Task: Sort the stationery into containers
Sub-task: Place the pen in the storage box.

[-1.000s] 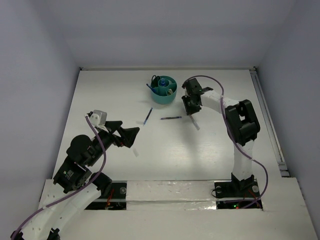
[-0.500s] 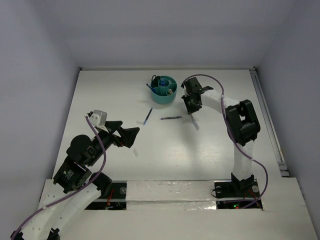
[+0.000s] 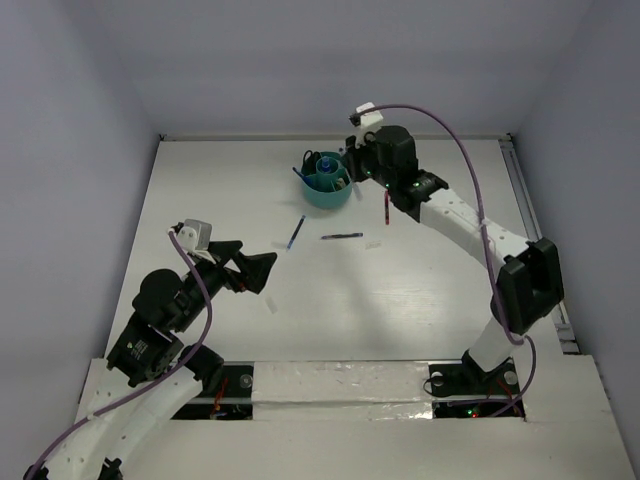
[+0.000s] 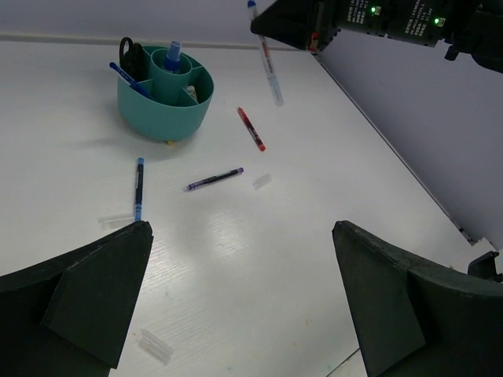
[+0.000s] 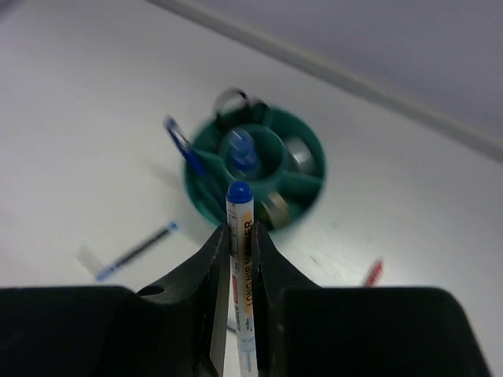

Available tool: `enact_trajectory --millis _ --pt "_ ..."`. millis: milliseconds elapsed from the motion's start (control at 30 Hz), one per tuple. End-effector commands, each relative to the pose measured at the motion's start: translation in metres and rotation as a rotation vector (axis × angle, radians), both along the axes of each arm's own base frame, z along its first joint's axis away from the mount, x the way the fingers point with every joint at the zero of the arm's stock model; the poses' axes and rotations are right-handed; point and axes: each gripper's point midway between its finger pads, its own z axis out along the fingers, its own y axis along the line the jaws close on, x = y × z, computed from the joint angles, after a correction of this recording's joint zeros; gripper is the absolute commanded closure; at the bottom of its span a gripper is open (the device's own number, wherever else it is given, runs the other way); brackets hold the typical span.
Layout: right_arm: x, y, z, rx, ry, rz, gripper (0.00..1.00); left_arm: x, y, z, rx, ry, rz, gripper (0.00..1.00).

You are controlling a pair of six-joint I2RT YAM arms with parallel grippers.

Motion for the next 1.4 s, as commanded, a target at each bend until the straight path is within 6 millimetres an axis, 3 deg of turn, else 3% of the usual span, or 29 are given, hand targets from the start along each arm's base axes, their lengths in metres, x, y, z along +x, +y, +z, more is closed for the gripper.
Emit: enact_trajectory --millis 0,100,167,233,400,633,733,867,1167,1367 --pt "-0.001 0.062 0.034 0.145 -0.201 0.164 1.00 0.003 0.000 0.008 -0.012 -0.042 0.004 0.01" --pt "-0.003 0.100 0.055 0.204 -0.323 0.280 1.00 0.004 0.001 0.008 -0.012 -0.042 0.007 0.01" --pt "0.004 0.117 0.044 0.195 -0.328 0.319 1.00 0.005 0.002 0.008 -0.011 -0.042 0.017 0.01" --pt "0.011 0.127 0.055 0.201 -0.367 0.347 1.00 0.005 0.002 0.008 -0.011 -0.042 0.017 0.01" --pt "0.029 0.141 0.036 0.155 -0.393 0.371 1.00 0.006 0.004 0.007 -0.010 -0.041 0.026 0.01" --pt "0.051 0.145 0.024 0.079 -0.463 0.344 1.00 0.008 0.005 0.007 -0.009 -0.038 0.032 0.01" --pt "0.058 0.148 0.028 0.071 -0.486 0.338 1.00 0.008 0.005 0.007 -0.007 -0.038 0.030 0.01" --pt "0.070 0.151 0.014 0.039 -0.481 0.324 1.00 0.009 0.007 0.007 -0.009 -0.039 0.041 0.01" --pt "0.075 0.142 -0.017 0.004 -0.449 0.300 1.00 0.009 0.005 0.007 -0.005 -0.040 0.030 0.01" --pt "0.078 0.128 -0.019 0.008 -0.439 0.271 1.00 0.009 0.005 0.007 -0.006 -0.042 0.029 0.01"
